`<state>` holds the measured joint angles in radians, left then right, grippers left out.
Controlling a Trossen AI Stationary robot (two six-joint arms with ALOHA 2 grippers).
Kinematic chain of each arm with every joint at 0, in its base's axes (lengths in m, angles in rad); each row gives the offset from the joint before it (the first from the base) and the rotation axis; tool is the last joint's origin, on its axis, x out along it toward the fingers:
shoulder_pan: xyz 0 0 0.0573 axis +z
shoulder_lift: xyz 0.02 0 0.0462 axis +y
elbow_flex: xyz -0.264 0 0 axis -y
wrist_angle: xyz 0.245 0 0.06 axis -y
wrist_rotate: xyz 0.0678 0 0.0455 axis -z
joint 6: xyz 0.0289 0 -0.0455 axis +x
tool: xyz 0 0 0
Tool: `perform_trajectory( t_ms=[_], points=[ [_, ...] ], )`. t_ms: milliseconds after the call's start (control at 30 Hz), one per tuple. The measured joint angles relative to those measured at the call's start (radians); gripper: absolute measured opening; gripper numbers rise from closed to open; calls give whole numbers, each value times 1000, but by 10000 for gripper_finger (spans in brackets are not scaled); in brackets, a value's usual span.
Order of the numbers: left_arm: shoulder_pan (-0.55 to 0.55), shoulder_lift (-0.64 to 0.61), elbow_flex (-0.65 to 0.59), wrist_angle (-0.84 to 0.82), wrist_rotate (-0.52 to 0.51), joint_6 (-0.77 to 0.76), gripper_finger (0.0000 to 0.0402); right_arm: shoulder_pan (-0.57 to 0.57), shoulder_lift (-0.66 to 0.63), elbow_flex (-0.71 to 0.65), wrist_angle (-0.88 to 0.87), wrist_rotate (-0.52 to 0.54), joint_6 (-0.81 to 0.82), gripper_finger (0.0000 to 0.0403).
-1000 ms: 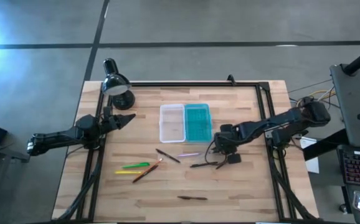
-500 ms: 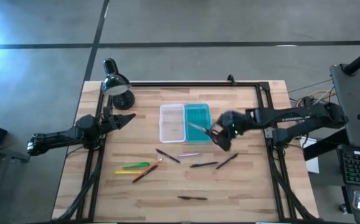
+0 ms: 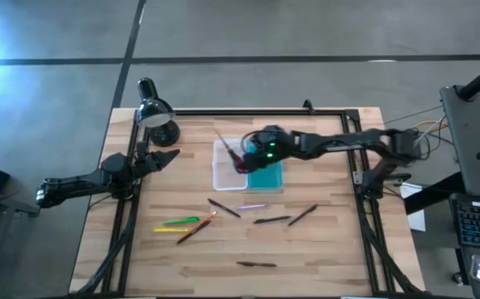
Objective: Pick & place school supplies into a supply box
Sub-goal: Put the scissors into the supply box, then put the black pen into the supply box
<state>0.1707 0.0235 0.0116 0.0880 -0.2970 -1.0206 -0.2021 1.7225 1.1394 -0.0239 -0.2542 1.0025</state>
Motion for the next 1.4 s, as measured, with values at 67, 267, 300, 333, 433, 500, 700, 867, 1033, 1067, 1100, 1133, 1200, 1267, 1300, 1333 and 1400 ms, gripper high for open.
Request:
perform_trajectory(
  t_ms=[67,267,300,333,433,500,700,867,1033,1067,1100,1133,1200,1267,1300,1333,1400],
  points=[
    [0,0,0,0,0,0,0,2,59,58,-12,26,25,62],
    [0,0,0,0,0,0,0,4,172,144,-38,77,132,63],
    [0,0,0,1,0,0,0,8,184,149,-45,83,164,63],
    [0,0,0,1,0,0,0,10,195,151,-49,88,193,63],
    [0,0,0,0,0,-1,0,22,224,150,-61,90,252,63],
    [0,0,0,1,0,-1,0,28,233,149,-77,97,281,63],
    [0,0,0,1,0,-1,0,46,241,149,-173,97,284,68],
    [0,0,0,1,0,-2,0,57,242,149,-186,89,298,103],
    [0,0,0,1,0,-1,0,60,242,149,-185,92,301,143],
    [0,0,0,1,0,0,0,61,242,149,-184,96,304,150],
    [0,0,0,1,0,-1,0,61,242,149,-184,98,304,156],
    [0,0,0,1,0,-1,0,61,242,149,-182,102,304,162],
    [0,0,0,4,-1,-1,0,61,241,150,-180,109,281,172],
    [0,0,0,23,-8,-3,0,61,225,154,-186,130,198,179],
    [0,0,0,32,-16,-10,0,61,209,158,-186,140,135,182],
    [0,0,0,43,-21,-10,0,63,189,161,-186,152,60,183],
    [0,0,0,74,-24,2,0,68,143,167,-191,164,-109,184]
  ],
)
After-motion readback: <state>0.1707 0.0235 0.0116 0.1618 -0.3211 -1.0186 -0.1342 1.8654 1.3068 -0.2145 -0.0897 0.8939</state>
